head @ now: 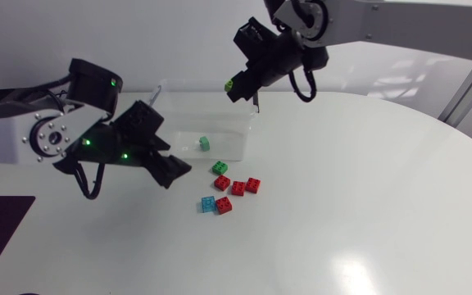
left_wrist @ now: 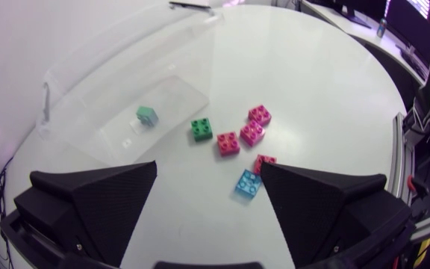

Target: Place the duplo bricks in the container

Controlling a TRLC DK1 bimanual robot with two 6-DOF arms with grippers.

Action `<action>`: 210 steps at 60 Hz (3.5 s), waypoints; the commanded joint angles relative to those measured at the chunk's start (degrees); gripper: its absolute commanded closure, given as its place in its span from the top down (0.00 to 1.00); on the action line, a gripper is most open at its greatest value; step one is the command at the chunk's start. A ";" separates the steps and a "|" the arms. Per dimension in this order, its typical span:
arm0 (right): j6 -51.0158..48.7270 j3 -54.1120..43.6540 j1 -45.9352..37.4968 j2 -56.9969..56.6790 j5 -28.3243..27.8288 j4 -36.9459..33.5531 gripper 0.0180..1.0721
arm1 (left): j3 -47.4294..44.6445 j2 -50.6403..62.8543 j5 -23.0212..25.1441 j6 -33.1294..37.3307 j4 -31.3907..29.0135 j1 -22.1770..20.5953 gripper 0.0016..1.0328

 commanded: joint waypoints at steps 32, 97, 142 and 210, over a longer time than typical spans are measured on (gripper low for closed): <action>1.26 15.07 -1.60 9.70 2.25 -7.70 0.96 | -1.48 17.73 1.06 14.46 4.22 -8.62 0.93; -6.47 -44.26 -3.53 -5.94 -1.18 19.90 0.96 | 6.43 28.89 2.38 19.21 8.00 -10.11 0.17; -7.53 -45.40 -4.67 -8.32 -1.44 19.55 0.95 | 13.82 35.57 2.29 15.61 1.49 -11.61 0.65; -8.49 -35.64 -0.81 4.07 -1.35 15.15 0.95 | 20.23 3.93 6.77 10.51 -12.48 4.57 0.13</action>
